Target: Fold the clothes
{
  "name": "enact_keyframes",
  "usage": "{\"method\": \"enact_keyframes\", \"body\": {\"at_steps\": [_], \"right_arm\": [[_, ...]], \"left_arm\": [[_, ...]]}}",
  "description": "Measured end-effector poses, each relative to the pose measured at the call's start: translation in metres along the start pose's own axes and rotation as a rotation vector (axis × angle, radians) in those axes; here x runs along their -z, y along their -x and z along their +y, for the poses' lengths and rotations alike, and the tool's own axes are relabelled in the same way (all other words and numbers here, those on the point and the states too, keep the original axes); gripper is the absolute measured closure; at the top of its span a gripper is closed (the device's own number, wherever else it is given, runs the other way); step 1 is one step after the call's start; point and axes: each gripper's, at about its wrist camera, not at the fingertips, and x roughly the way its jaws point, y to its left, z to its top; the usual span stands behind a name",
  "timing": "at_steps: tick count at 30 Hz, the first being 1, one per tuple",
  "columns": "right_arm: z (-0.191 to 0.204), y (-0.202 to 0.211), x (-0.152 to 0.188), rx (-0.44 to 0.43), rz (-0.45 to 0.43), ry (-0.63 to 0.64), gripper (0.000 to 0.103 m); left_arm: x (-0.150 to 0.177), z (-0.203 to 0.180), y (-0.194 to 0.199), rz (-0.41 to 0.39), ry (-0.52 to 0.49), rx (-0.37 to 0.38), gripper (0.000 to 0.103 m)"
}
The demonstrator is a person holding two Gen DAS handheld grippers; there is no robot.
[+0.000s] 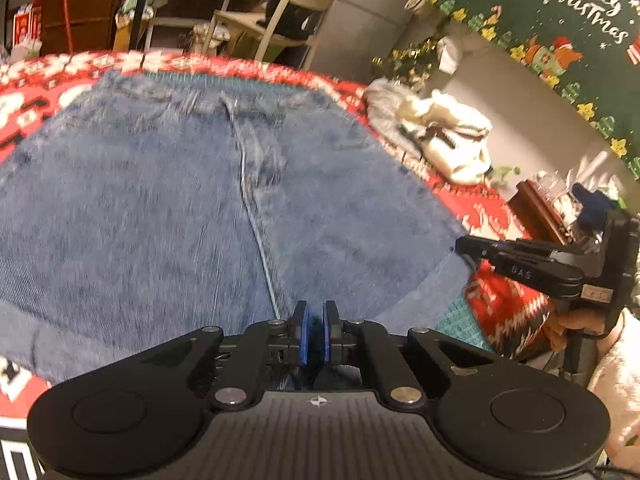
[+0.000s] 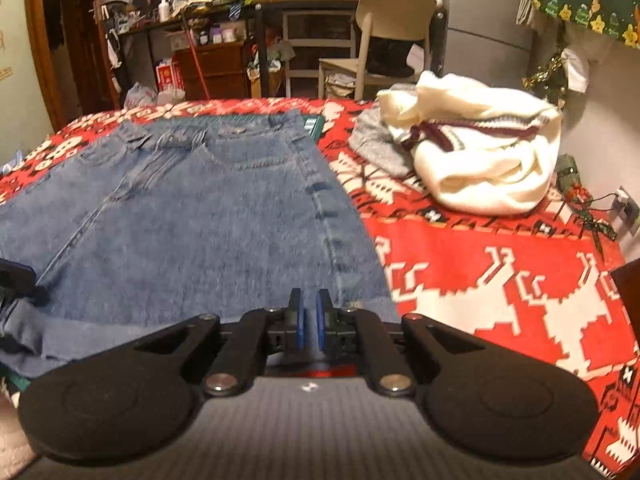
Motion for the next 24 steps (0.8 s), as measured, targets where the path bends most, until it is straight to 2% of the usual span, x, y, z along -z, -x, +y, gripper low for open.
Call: {"method": "enact_keyframes", "body": {"at_steps": [4, 10, 21, 24], "right_arm": [[-0.003, -0.005, -0.017, 0.006, -0.011, 0.011, 0.097], [-0.01, -0.021, -0.065, -0.029, -0.028, 0.037, 0.097], [-0.012, -0.115, -0.154, -0.105, 0.049, 0.076, 0.097], [-0.009, -0.144, -0.171, -0.129, 0.061, 0.083, 0.097]], "left_arm": [[-0.017, 0.0, -0.003, -0.016, -0.015, -0.018, 0.098], [-0.052, 0.019, -0.001, -0.045, -0.053, -0.076, 0.098], [-0.122, 0.124, -0.031, -0.026, 0.034, -0.228, 0.098], [-0.14, 0.142, -0.045, -0.013, 0.021, -0.264, 0.098]]}}
